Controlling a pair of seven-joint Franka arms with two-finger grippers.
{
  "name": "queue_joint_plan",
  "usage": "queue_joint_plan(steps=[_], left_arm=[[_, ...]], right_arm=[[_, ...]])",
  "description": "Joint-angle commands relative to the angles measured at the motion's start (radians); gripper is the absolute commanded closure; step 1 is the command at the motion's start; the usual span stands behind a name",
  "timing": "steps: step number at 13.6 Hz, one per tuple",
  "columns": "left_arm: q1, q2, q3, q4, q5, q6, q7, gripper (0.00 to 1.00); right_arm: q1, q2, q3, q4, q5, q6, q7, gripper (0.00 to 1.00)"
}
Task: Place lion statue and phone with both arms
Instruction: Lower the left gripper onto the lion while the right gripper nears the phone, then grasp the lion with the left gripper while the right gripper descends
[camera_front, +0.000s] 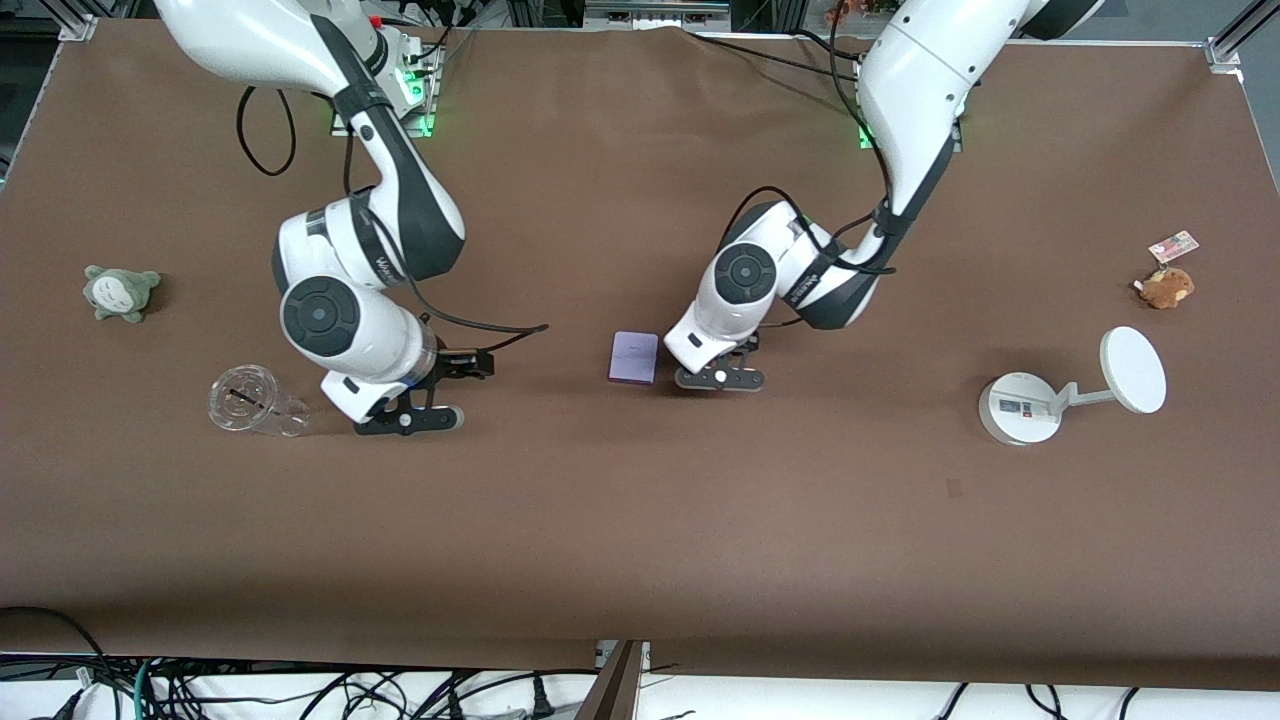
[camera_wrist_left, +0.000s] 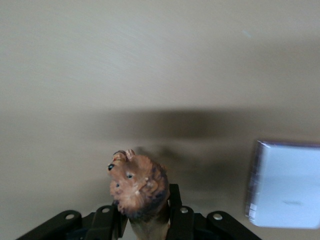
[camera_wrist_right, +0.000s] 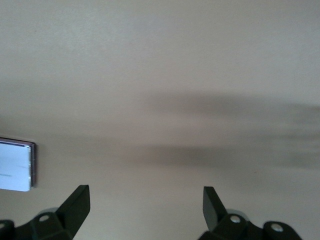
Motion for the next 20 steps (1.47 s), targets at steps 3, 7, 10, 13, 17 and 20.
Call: queue_joint_plan(steps=[3,7,10,13,17,20], left_arm=[[0.022,-0.096,0.166,-0.007,0.065,-0.224,-0.001,0.95],[0.173,-0.075,0.185,-0.009,0.114,-0.220,0.306,0.96],[0.269,-0.053,0.177,-0.010,0.100,-0.182,0.543,0.96],[0.342,-0.026,0.174,-0.023,0.102,-0.132,0.646,0.95],[0.367,-0.010,0.172,-0.033,0.100,-0.091,0.672,0.92],[0.366,-0.009,0.172,-0.033,0.079,-0.092,0.669,0.42]], right_arm=[[0.122,0.068,-0.004,0.025,0.008,0.090,0.227,0.00],[0.221,0.132,-0.004,0.025,0.010,0.219,0.413,0.00],[0.277,0.163,-0.004,0.028,0.007,0.285,0.479,0.00],[0.320,0.175,-0.004,0.031,0.002,0.295,0.507,0.00],[0.366,0.207,-0.008,0.054,-0.002,0.319,0.533,0.00],[0.383,0.229,-0.011,0.061,-0.009,0.332,0.551,0.00]])
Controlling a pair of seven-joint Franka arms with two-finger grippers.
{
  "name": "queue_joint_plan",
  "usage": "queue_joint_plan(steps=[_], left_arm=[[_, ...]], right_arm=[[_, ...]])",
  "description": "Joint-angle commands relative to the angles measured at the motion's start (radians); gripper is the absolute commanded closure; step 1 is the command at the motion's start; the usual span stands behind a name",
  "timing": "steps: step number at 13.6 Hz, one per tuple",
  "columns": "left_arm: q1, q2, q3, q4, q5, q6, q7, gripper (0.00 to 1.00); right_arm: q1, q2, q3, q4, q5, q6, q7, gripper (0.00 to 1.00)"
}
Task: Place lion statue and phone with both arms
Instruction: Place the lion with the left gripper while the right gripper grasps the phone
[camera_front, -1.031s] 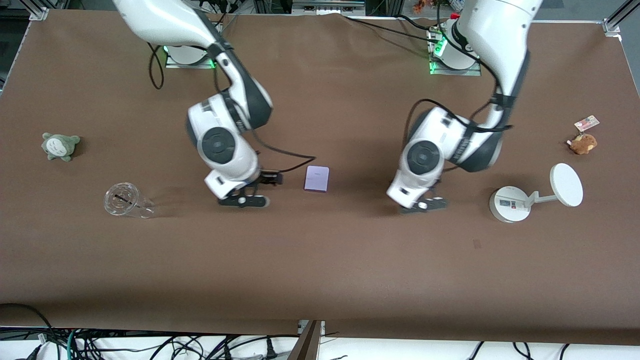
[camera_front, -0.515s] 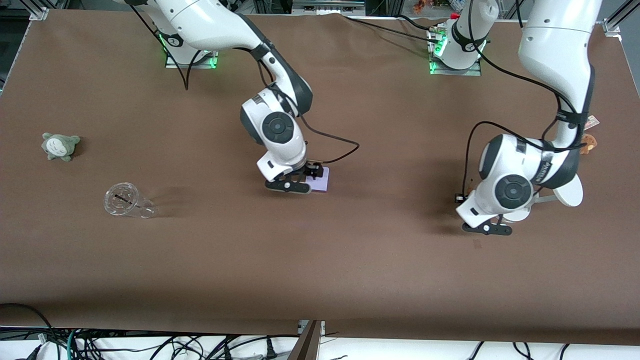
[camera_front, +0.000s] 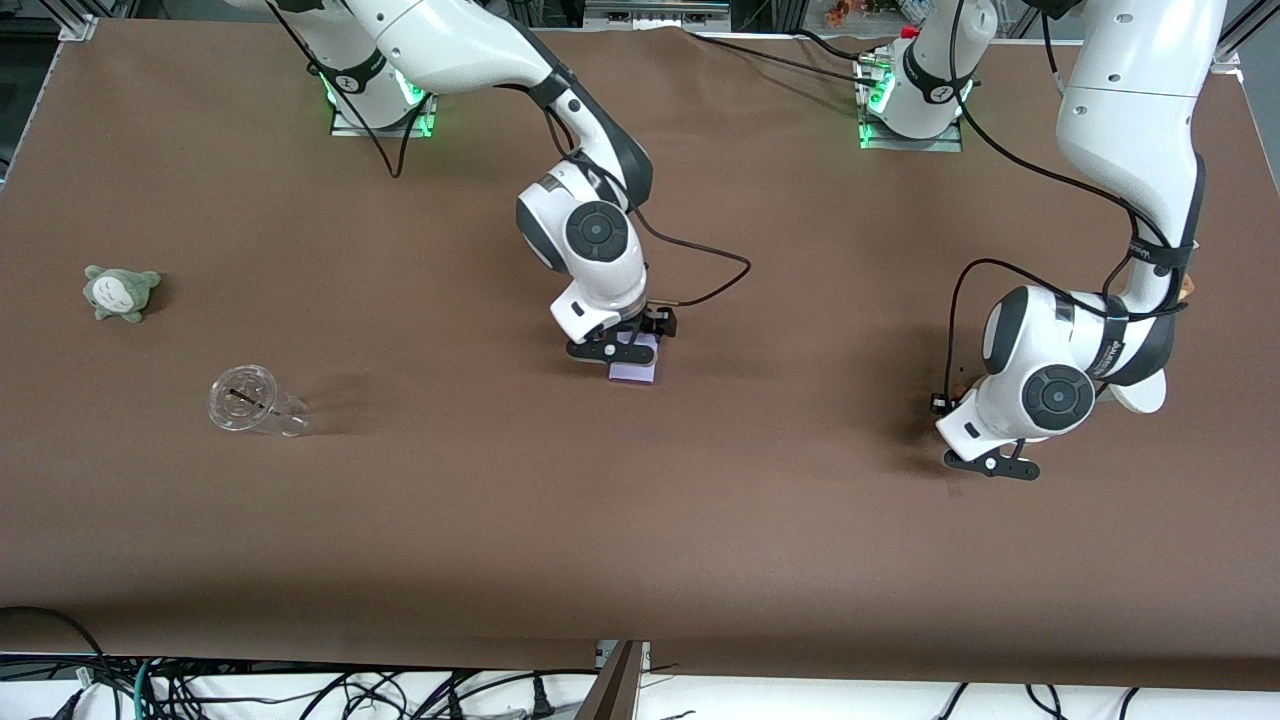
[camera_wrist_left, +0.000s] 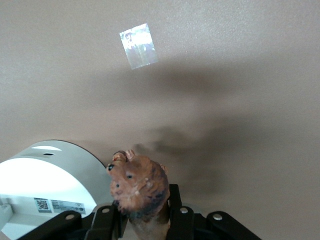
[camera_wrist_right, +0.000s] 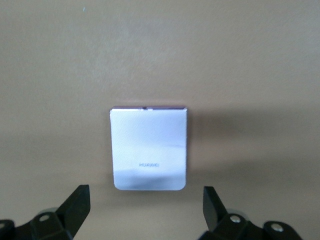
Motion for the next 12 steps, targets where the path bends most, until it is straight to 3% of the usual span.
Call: queue_joint_plan(steps=[1,5,12], left_arm=[[0.009,-0.007,-0.012,-0.008,-0.011,0.006,0.012,0.00],[0.003,-0.037,-0.012,0.007,-0.010,-0.042,0.020,0.00],[-0.003,-0.272,-0.020,0.071,-0.004,-0.185,0.031,0.00]], right_arm=[[0.024,0.047,-0.014,0.047,-0.019,0.012,0.023,0.00],[0.033,0.090,-0.014,0.051,-0.056,0.046,0.025,0.00],[0.035,0.104,-0.013,0.050,-0.078,0.047,0.026,0.00]])
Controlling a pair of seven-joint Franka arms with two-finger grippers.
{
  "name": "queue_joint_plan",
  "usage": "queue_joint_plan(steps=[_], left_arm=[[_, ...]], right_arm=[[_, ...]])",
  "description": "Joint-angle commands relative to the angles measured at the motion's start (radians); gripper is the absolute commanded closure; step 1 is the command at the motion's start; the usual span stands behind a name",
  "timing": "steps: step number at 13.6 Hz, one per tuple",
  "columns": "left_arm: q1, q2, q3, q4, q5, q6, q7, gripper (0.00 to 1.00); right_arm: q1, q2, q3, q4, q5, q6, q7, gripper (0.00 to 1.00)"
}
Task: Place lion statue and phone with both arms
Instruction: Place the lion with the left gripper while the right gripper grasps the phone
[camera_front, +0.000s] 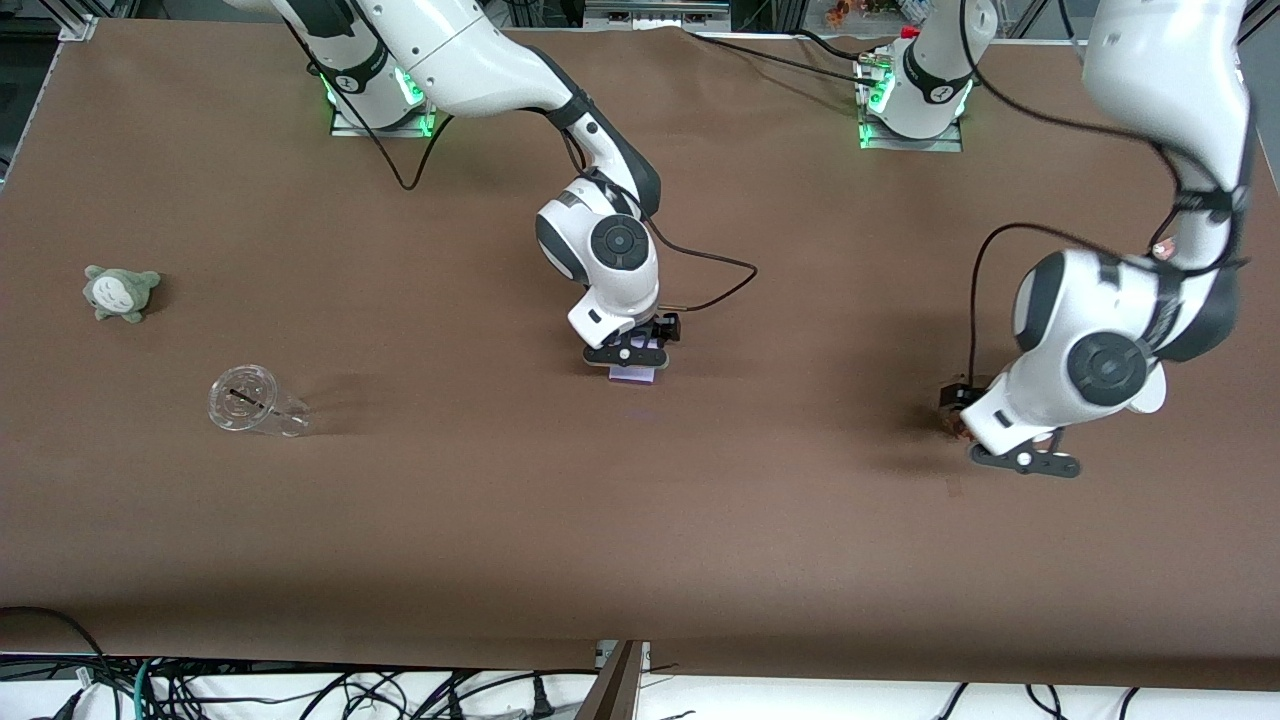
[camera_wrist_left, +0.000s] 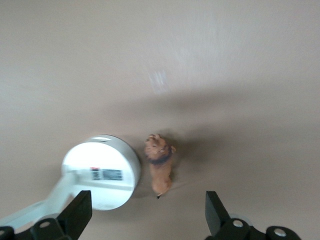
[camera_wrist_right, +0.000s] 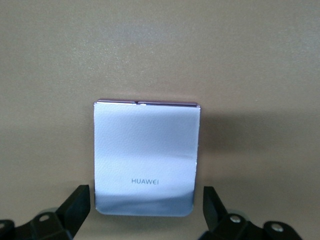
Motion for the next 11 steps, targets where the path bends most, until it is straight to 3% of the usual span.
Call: queue_joint_plan(steps=[1,4,9,10,11], left_arm=[[0.002,-0.093,0.000,0.051,-0.005,-0.084,0.029,0.00],[0.005,-0.127,-0.002,0.200,-0.011,-0.244,0.032,0.00],[0.010,-0.173,0.000,0.305,-0.086,-0.322,0.046,0.00],[0.008,-0.171,0.000,0.309,-0.086,-0.341,0.041,0.00],[0.008,-0.171,0.000,0.309,-0.085,-0.344,0.038,0.00]], right_arm=[[0.013,0.015,-0.009,0.024,-0.018,0.002,0.023,0.00],[0.019,0.026,-0.009,0.024,-0.018,0.011,0.029,0.00],[0.021,0.034,-0.009,0.024,-0.019,0.029,0.029,0.00],[0.021,0.034,-0.010,0.024,-0.019,0.029,0.029,0.06],[0.021,0.032,-0.010,0.024,-0.019,0.029,0.026,0.22]])
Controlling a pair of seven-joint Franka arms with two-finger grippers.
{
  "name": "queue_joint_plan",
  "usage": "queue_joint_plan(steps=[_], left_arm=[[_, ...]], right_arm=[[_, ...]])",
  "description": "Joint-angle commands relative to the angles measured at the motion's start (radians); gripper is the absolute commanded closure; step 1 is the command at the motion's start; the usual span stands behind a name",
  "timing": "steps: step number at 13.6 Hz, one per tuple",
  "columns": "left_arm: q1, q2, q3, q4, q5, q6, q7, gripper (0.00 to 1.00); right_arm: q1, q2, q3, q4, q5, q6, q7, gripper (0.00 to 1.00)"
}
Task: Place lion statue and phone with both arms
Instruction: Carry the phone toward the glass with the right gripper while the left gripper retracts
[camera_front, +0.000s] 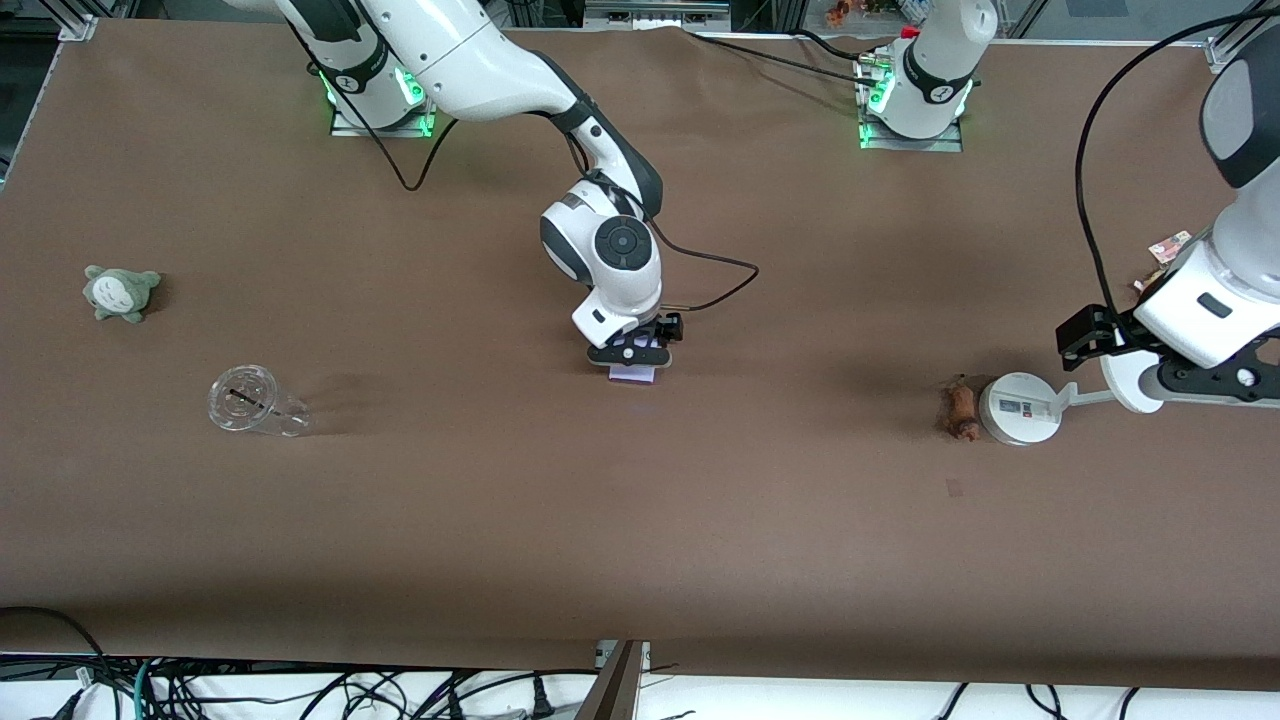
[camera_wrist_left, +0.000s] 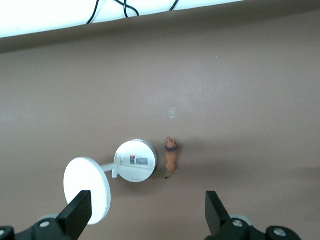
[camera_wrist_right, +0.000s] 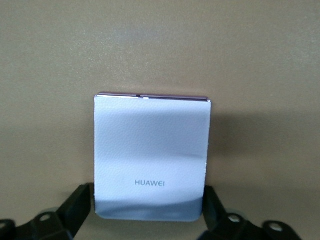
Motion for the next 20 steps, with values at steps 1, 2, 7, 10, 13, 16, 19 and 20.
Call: queue_joint_plan(steps=[1,2,7,10,13,16,19,20], left_arm=[[-0.001,0.009,0.000,0.026,-0.017,-0.030,0.017,0.00],[0.001,0.005,0.000,0.024,-0.019,-0.033,0.019,0.00],[0.012,-0.018,0.001,0.024,-0.023,-0.145,0.029,0.00],[0.007,-0.179,0.015,-0.173,-0.058,-0.083,0.019,0.00],[0.047,-0.288,0.013,-0.361,-0.072,0.025,0.026,0.00],[0.035,-0.279,0.000,-0.344,-0.071,0.011,0.017,0.00],[0.033,-0.272,-0.013,-0.327,-0.071,0.000,0.017,0.00],[0.033,-0.272,-0.016,-0.326,-0.071,0.000,0.016,0.00]], right_arm=[[0.009,0.008,-0.010,0.024,-0.019,0.001,0.022,0.48],[0.003,0.002,-0.010,0.025,-0.016,0.000,0.017,0.61],[-0.046,-0.041,-0.051,0.036,-0.018,-0.030,-0.041,0.61],[-0.080,-0.086,-0.129,0.030,-0.018,-0.123,-0.131,0.61],[-0.139,-0.126,-0.209,0.019,-0.005,-0.252,-0.323,0.61],[-0.234,-0.153,-0.214,-0.019,-0.005,-0.283,-0.433,0.61],[-0.332,-0.172,-0.214,-0.064,-0.001,-0.281,-0.564,0.62],[-0.360,-0.172,-0.212,-0.067,0.016,-0.290,-0.614,0.62]])
